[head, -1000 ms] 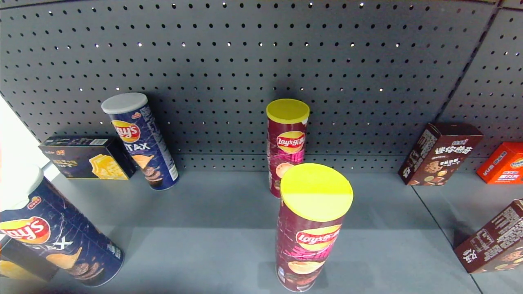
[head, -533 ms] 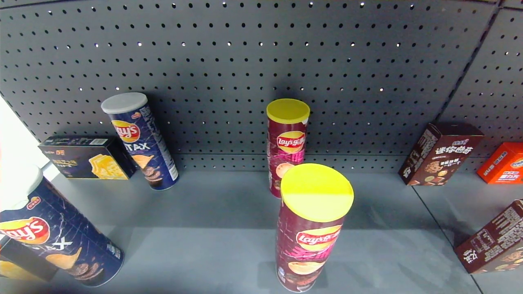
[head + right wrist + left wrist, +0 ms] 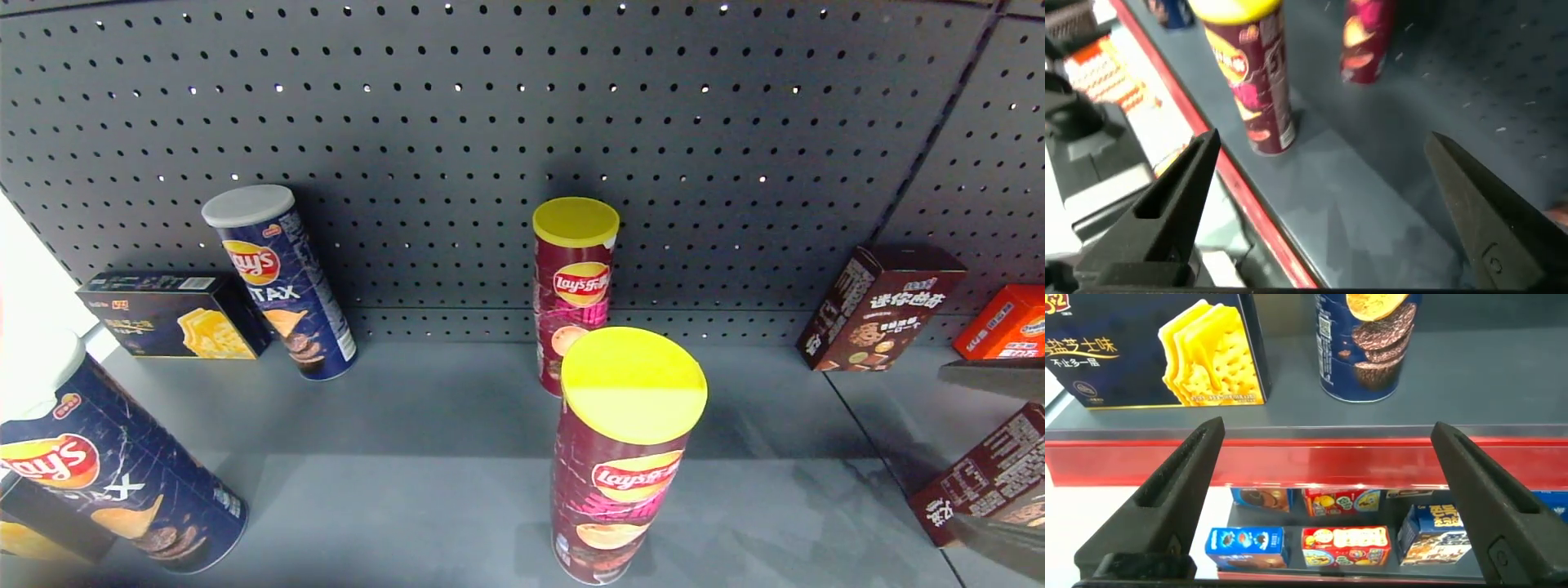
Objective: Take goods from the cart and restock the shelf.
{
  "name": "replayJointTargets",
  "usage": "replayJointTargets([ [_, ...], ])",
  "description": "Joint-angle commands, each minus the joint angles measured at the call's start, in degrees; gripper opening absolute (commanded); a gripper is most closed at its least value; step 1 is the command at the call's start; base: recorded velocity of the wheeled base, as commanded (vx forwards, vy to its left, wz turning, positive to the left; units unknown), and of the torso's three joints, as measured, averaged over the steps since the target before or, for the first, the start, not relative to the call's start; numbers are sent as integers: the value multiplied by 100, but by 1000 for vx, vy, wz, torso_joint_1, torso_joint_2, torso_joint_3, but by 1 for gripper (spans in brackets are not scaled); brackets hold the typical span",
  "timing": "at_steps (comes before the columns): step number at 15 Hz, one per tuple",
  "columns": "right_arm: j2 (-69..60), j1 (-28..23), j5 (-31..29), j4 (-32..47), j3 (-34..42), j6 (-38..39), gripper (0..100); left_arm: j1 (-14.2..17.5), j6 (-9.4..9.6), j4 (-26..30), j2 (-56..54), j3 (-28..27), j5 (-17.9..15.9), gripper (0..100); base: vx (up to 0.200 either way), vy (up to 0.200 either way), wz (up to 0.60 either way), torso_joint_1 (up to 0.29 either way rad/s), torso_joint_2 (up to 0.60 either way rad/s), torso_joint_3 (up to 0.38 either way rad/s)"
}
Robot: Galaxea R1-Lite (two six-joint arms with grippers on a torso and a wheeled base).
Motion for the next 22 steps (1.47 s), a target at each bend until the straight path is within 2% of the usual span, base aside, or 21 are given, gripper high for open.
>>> replayJointTargets([
  [1,395,153,6,-94,21,-6,100,1,4,0,2,-1,2,100,0,0,0,0,0,0],
  [4,790,206,6,-208,29,-164,100,1,-119,0,2,-1,-25,100,0,0,0,0,0,0],
  [7,1159,356,-21,-208,56,-182,100,1,-110,0,2,7,-86,100,0,0,0,0,0,0],
  [12,1775,382,-74,-384,100,-199,100,1,-84,-9,2,7,-86,100,0,0,0,0,0,0],
  [15,2117,391,-311,-656,100,-199,100,1,-48,-9,2,7,-86,100,0,0,0,0,0,0],
  [22,2460,364,-364,-691,82,-191,100,1,-31,-9,2,7,-86,100,0,0,0,0,0,0],
])
